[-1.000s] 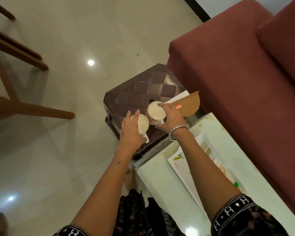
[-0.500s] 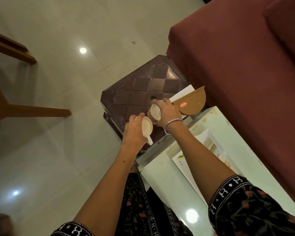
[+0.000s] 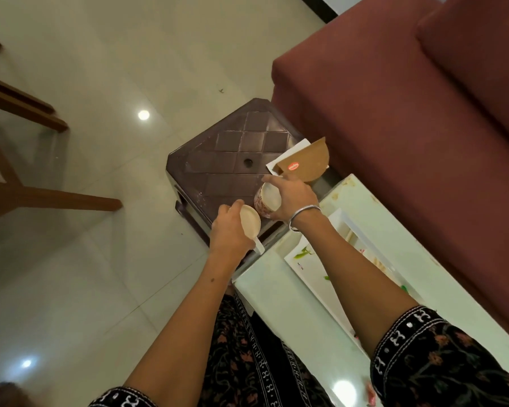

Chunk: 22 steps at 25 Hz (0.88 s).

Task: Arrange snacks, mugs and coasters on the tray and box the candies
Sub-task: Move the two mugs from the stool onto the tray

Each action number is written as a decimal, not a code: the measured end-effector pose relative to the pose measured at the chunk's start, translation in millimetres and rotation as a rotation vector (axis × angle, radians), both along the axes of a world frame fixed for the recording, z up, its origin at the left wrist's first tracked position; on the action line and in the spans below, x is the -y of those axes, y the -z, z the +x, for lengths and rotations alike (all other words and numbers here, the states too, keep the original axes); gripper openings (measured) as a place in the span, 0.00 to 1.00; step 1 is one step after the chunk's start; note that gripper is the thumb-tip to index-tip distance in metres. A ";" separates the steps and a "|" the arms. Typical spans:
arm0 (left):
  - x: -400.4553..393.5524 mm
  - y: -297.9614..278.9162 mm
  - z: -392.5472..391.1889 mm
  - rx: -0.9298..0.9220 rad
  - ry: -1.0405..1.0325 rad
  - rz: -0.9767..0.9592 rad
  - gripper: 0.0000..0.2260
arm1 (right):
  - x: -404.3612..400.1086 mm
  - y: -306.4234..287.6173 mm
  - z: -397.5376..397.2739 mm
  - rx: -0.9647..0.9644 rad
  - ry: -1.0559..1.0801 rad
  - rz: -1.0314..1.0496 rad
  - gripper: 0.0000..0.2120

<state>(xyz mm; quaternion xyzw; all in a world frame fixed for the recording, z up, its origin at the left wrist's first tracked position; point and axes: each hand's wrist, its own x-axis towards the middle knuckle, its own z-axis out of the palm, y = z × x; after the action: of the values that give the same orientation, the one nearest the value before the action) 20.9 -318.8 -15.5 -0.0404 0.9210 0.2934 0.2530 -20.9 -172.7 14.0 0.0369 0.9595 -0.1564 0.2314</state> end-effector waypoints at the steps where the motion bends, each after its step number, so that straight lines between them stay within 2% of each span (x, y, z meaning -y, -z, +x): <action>1: -6.7 -4.1 10.0 -0.002 0.004 0.002 0.39 | -6.6 -4.7 11.7 -0.002 0.011 -0.001 0.35; 6: -54.7 -19.8 69.0 0.012 0.063 0.017 0.38 | -54.4 -22.8 76.9 -0.001 0.069 0.019 0.40; 11: -111.3 -16.4 126.5 0.032 0.123 0.032 0.39 | -119.4 -23.0 138.1 0.003 0.069 0.051 0.40; 22: -225.7 36.1 184.4 0.110 0.192 0.063 0.40 | -239.9 38.1 196.0 0.087 0.050 0.126 0.40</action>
<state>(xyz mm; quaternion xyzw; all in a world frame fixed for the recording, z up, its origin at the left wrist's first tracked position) 205.3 -93.1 -51.6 0.0401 0.8957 0.2938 0.3313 175.1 67.2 -24.0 0.0820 0.9553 -0.0997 0.2660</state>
